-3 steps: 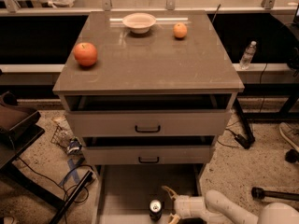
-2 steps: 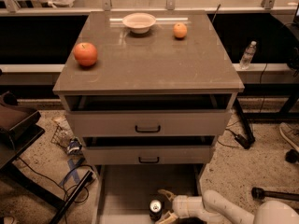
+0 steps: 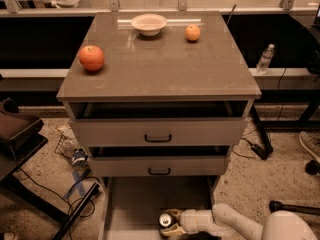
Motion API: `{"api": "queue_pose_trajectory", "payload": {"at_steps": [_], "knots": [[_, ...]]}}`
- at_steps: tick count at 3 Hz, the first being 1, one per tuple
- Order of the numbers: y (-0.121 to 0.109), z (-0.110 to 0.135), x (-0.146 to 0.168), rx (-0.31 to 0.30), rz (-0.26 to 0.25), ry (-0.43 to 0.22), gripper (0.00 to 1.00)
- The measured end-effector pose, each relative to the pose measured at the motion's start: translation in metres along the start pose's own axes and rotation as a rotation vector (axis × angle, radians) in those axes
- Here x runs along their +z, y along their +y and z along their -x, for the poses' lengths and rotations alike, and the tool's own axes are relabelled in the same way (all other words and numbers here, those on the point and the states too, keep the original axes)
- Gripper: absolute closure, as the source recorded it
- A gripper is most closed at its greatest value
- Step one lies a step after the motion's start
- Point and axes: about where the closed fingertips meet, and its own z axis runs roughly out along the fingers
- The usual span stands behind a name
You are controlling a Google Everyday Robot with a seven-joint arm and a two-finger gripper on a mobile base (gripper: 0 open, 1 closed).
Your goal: Pick pepsi can from bottom drawer and place on counter
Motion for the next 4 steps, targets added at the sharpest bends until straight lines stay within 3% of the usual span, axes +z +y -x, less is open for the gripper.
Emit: {"api": "queue_pose_trajectory", "payload": {"at_steps": [1, 2, 3, 4], "knots": [[0.007, 0.007, 0.003, 0.032, 0.033, -0.034, 0.96], [0.008, 0.008, 0.005, 0.032, 0.028, -0.035, 1.0], [0.0, 0.059, -0.018, 0.027, -0.102, -0.018, 1.0], [-0.017, 0.128, -0.07, 0.07, -0.25, 0.002, 1.0]]}}
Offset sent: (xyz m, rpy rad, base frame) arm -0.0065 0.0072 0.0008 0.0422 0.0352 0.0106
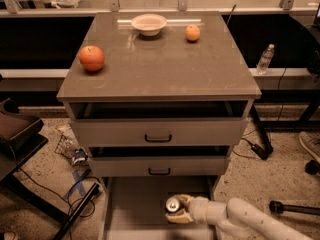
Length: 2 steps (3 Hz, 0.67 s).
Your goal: Pick pepsi can from bottom drawer and place on counter
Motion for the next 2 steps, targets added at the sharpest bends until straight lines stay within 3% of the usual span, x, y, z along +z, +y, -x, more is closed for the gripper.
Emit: {"api": "queue_pose_trajectory", "payload": {"at_steps": [1, 2], "knots": [[-0.021, 0.065, -0.053, 0.095, -0.068, 0.015, 1.0], [-0.03, 0.146, -0.123, 0.188, -0.143, 0.035, 1.0]]}}
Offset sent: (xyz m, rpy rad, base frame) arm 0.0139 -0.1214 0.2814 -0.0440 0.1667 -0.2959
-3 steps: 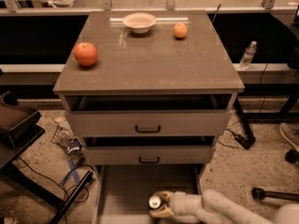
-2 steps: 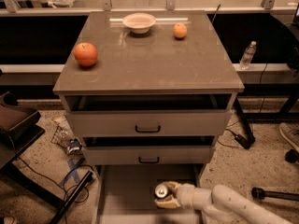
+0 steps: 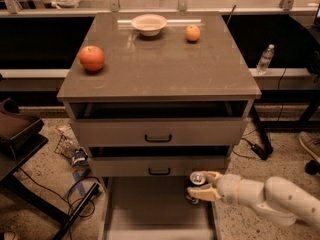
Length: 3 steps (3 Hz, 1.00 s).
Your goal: Pick pepsi can from bottom drawer and place on counter
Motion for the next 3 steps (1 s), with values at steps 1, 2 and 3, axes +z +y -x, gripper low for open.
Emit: {"api": "queue_pose_trajectory", "payload": {"at_steps": [1, 2, 3], "knots": [[0.008, 0.054, -0.047, 0.004, -0.011, 0.012, 1.0], [0.008, 0.054, -0.047, 0.004, -0.011, 0.012, 1.0], [0.001, 0.099, -0.075, 0.034, -0.076, 0.005, 1.0]]}}
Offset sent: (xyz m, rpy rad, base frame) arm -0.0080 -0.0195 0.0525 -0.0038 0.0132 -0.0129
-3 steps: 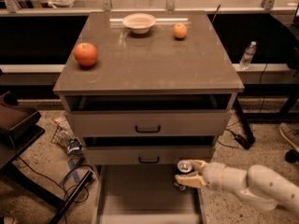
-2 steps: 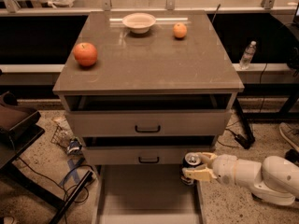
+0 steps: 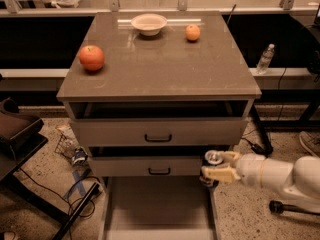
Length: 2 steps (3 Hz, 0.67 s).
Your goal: Pick pepsi can from bottom drawer and place on counter
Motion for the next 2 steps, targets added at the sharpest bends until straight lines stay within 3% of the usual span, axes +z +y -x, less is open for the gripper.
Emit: {"api": "queue_pose_trajectory", "payload": {"at_steps": [1, 2], "knots": [[-0.007, 0.052, -0.032, 0.032, -0.049, -0.014, 1.0], [-0.024, 0.126, -0.055, 0.033, -0.126, 0.003, 1.0]]}}
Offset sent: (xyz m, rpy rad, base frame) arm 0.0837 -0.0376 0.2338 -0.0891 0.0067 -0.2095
